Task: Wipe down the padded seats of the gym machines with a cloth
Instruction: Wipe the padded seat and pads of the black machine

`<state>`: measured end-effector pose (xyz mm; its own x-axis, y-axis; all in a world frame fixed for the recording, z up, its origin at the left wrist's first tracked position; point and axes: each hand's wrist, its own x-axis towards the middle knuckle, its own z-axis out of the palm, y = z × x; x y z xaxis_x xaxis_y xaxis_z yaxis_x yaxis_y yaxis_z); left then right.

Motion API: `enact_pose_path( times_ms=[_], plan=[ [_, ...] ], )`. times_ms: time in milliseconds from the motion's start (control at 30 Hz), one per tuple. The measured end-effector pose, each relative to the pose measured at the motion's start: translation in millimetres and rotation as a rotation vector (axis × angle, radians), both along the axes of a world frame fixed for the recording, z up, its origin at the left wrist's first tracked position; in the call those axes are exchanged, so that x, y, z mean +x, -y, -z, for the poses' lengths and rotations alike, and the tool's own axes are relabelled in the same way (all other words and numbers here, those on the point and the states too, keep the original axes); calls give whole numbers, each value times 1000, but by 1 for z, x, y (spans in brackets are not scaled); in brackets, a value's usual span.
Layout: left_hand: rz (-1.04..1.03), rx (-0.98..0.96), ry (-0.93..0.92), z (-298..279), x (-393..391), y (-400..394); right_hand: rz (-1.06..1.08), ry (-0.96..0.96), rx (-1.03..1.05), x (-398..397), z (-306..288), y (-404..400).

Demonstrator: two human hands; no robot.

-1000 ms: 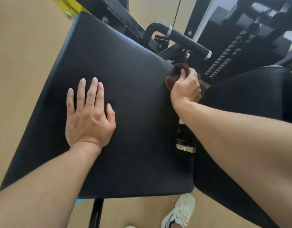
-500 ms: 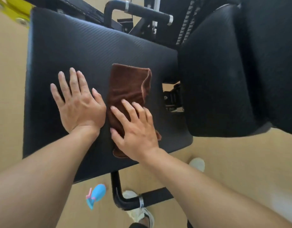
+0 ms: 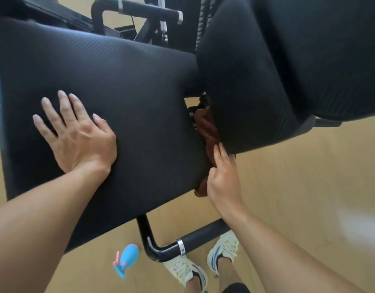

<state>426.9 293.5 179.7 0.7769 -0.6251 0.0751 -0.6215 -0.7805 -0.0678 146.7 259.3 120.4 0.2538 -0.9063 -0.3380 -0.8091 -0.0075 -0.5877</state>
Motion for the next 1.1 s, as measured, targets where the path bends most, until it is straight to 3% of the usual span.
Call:
enact_pose_path(
  times_ms=[300, 433, 567, 667, 800, 867, 967, 1033, 1100],
  plan=[
    [9, 8, 21, 4, 2, -1, 125, -23, -70, 29, 13, 19],
    [10, 13, 8, 4, 2, -1, 136, 19, 35, 38, -8, 8],
    [20, -43, -49, 1, 2, -3, -131, 168, 118, 69, -53, -37],
    [98, -142, -144, -8, 3, -9, -507, 278, 85, 84, -73, -76],
    [600, -208, -449, -25, -11, -43, -785, 366, 117, 75, -70, -75],
    [781, -53, -469, -29, -21, -60, -750, 481, 181, 68, -73, -68],
    [728, 138, -281, -36, -26, -61, -439, 589, 165, 53, -69, -77],
    [617, 198, -252, -45, -27, -59, -198, 456, 52, 41, -58, -88],
    [588, 255, -204, -52, -31, -71, -81, 202, 80, 33, -51, -93]
  ],
)
